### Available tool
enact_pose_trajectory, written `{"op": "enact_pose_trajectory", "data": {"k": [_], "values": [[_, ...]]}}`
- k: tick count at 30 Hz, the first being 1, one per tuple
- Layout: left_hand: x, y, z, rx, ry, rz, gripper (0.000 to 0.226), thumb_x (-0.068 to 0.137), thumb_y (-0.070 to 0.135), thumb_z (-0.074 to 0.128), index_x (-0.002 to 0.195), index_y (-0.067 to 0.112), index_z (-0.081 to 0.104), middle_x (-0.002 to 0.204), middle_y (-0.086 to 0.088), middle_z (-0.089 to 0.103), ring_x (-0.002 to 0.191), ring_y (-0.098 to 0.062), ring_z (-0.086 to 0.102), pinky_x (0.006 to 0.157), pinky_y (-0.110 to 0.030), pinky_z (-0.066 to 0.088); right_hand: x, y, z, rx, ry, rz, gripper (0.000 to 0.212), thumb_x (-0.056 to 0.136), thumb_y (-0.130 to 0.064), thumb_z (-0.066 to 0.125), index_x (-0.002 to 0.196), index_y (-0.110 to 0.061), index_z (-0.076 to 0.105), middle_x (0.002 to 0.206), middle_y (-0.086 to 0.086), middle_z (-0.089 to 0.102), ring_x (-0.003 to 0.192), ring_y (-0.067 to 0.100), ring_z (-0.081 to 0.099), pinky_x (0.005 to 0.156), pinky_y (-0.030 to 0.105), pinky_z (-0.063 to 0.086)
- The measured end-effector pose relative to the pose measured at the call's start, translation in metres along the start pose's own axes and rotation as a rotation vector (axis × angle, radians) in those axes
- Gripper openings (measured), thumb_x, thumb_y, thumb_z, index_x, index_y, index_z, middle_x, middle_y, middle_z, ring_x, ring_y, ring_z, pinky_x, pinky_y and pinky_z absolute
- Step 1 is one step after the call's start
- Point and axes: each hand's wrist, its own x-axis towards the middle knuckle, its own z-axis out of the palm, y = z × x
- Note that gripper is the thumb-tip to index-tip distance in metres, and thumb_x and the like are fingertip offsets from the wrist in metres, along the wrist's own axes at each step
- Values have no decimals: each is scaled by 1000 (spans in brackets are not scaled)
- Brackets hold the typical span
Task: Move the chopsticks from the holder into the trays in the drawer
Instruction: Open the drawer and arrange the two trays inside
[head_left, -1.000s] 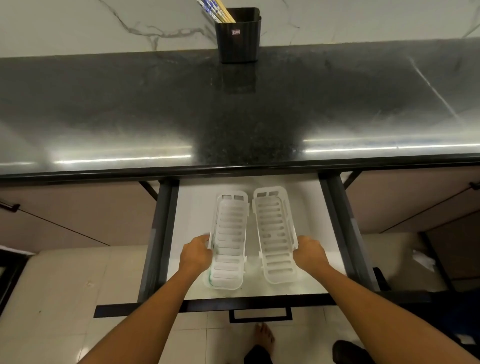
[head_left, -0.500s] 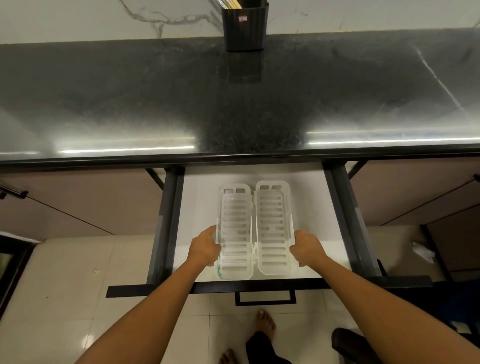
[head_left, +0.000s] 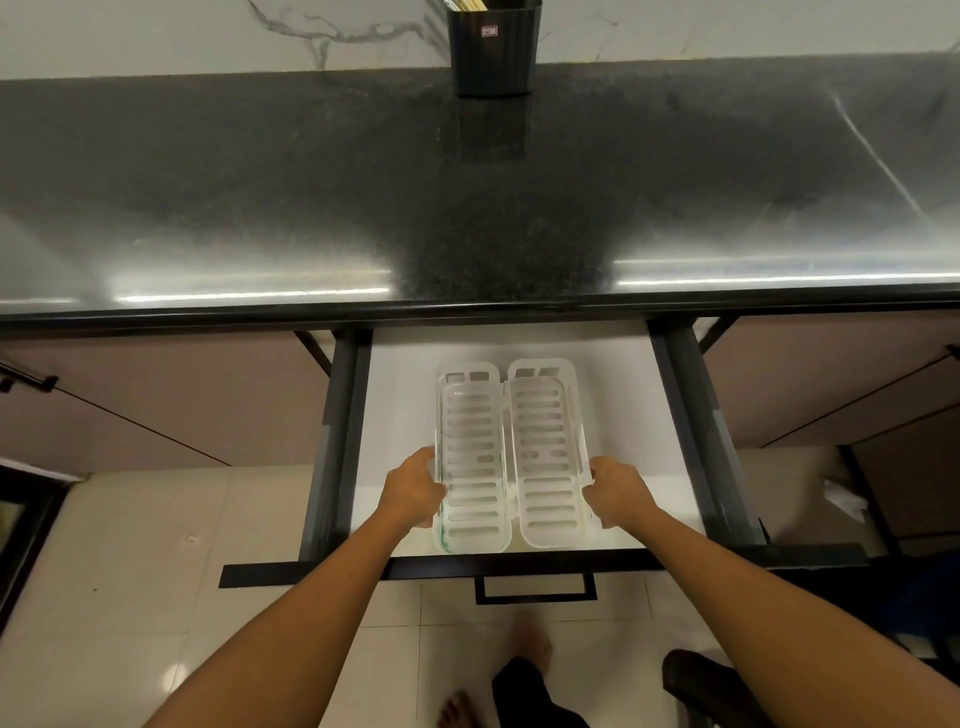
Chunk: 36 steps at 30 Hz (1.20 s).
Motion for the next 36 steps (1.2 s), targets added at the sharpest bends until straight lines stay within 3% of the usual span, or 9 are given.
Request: {"op": "enact_pose_trajectory", "data": {"k": [2, 6, 10, 22, 30, 36], "values": [[0, 0, 0, -7, -3, -8, 48, 90, 16, 62, 135, 24, 45, 106, 1, 56, 85, -24, 62, 61, -30, 58, 1, -1, 0, -10, -5, 1, 26, 86, -1, 43, 107, -3, 58, 100, 15, 66, 72, 30, 65, 60, 36, 59], [3, -2, 2, -27, -2, -11, 47, 90, 14, 62, 133, 24, 46, 103, 0, 57, 77, -20, 61, 57, -29, 58, 1, -2, -1, -20, -17, -4, 25, 87, -1, 45, 109, -4, 58, 101, 16, 67, 80, 33, 69, 64, 38, 61], [3, -2, 1, -50, -9, -12, 49, 90, 14, 63, 134, 25, 45, 106, 1, 56, 79, -20, 60, 54, -27, 54, 0, -4, -1, -12, -20, 2, 24, 89, -5, 48, 111, -6, 58, 102, 13, 66, 71, 26, 64, 47, 23, 52], [4, -2, -1, -80, -44, -33, 48, 89, 13, 64, 132, 25, 45, 109, -2, 57, 86, -23, 63, 53, -28, 56, 1, -4, -1, -21, -4, 5, 28, 87, -1, 46, 112, -5, 58, 104, 15, 65, 77, 33, 70, 61, 36, 60], [1, 0, -2, -59, -41, -24, 50, 90, 17, 65, 134, 25, 44, 109, 3, 56, 83, -19, 62, 50, -23, 52, 0, -3, 0, -24, -9, -18, 27, 87, -3, 48, 110, -5, 62, 101, 14, 68, 78, 33, 70, 67, 38, 61], [-2, 1, -2, -53, -64, -47, 50, 90, 14, 64, 134, 24, 41, 112, -1, 57, 90, -23, 63, 55, -28, 57, -1, -1, 1, -44, -17, -17, 25, 85, -2, 48, 107, -3, 61, 99, 14, 69, 78, 32, 70, 68, 39, 61]]}}
